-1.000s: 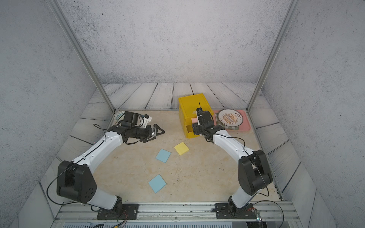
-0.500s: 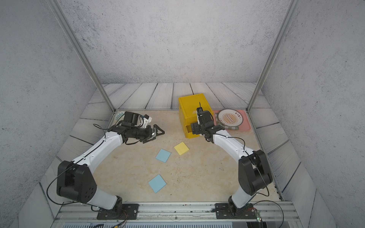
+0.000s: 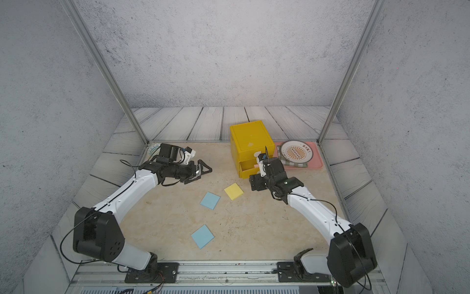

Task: Please put the sticky notes in the drawer by color
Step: Pick up the sticky notes from the center of the board.

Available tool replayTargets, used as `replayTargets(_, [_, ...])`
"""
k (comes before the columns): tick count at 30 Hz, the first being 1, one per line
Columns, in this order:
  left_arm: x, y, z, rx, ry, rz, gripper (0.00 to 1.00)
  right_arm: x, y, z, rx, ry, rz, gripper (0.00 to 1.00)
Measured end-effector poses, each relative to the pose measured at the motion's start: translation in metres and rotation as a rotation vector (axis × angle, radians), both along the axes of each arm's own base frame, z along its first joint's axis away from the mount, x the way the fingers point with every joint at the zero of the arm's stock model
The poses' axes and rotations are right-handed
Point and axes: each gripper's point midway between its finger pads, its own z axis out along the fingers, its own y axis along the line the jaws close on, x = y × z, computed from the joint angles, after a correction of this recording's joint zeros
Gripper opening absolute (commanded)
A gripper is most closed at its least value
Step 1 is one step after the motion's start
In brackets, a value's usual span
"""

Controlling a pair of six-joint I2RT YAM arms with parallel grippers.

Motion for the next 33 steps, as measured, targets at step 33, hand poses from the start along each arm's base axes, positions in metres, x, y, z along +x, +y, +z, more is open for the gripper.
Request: replayTargets(33, [-0.005, -0.008, -0.013, 0.015, 0.033, -0.030, 1.00, 0.026, 0.105, -0.140, -0.241, 0.090, 0.194, 0.99])
